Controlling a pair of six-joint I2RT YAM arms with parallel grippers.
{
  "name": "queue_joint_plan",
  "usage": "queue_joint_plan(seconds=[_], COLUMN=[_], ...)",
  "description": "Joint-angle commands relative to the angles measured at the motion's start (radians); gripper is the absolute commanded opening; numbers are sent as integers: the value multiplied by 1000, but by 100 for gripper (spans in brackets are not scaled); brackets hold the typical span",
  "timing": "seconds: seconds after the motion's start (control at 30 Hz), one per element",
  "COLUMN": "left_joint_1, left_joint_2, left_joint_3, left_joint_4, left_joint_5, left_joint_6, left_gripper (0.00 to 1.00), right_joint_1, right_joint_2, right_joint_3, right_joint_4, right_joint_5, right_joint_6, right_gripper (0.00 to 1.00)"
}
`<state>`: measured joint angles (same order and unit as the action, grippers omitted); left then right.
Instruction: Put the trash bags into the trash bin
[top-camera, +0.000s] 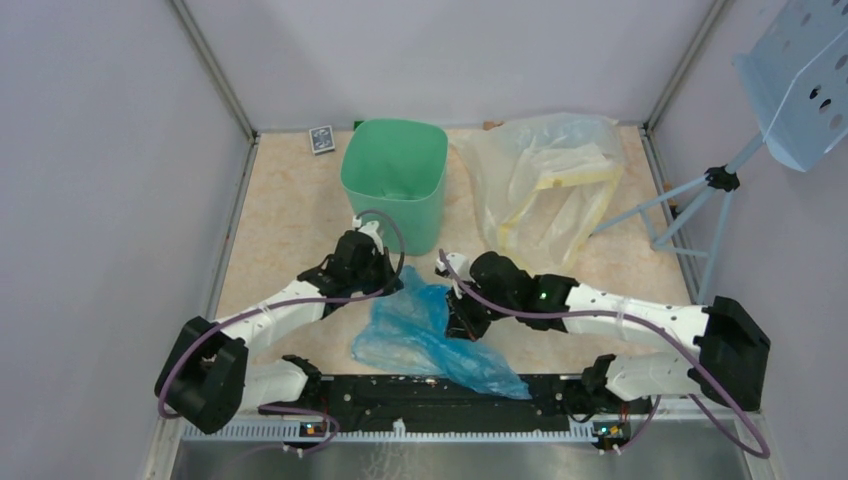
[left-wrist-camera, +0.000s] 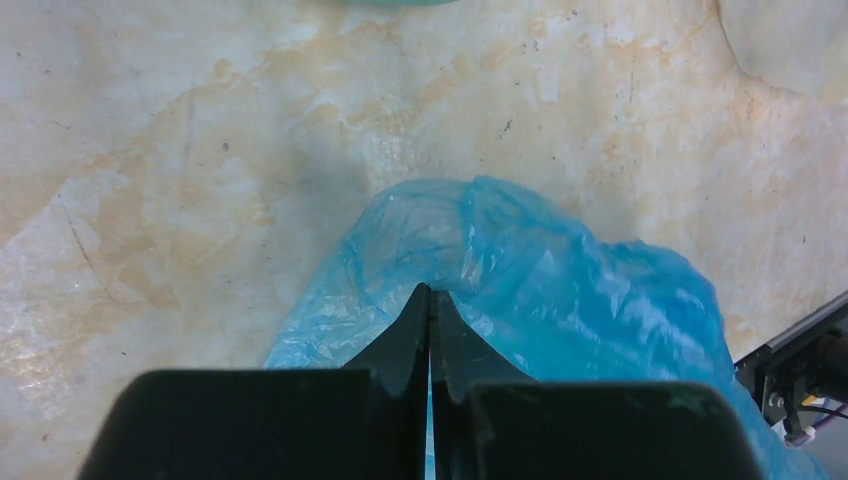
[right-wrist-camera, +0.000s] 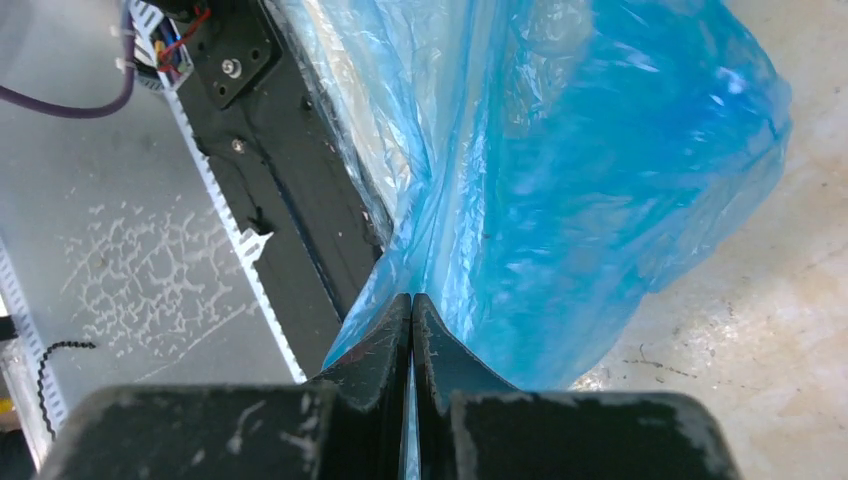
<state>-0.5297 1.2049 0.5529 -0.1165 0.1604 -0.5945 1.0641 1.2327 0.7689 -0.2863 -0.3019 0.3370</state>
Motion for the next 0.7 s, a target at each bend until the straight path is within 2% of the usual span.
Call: queue_joint_plan(seconds=[0.0, 0.03, 0.13, 0.23, 0.33, 0.4, 0.53, 0.67], left_joint_1=[5, 5, 5, 6, 5, 5, 5, 6], left_joint_2=[-18, -21, -17, 1, 25, 31, 28, 19], left_joint_3=[-14, -17, -29, -47, -63, -70, -77, -83], left_joint_4=[42, 39, 41, 56, 70, 72, 68, 59], left_joint_5=[-36, -41, -36, 8, 26, 30, 31, 21], left_joint_6=[13, 14, 14, 6, 0, 1, 5, 9], left_gripper=[0, 0, 0, 0, 0, 0, 0, 0], right_joint_1=[0, 0, 0, -64, -230, -285, -298, -298], right_joint_2=[-77, -83, -104, -123, -141, -129, 0, 118], right_joint_3=[41, 44, 56, 64, 35, 16, 57, 64], right_joint_4=[-10, -21, -54, -79, -25, 24, 45, 128], right_joint_5=[7, 19, 157, 269, 188, 159, 132, 27], right_joint_6=[-37, -38, -16, 49, 122, 134, 124, 160], right_gripper=[0, 0, 22, 26, 26, 32, 43, 49])
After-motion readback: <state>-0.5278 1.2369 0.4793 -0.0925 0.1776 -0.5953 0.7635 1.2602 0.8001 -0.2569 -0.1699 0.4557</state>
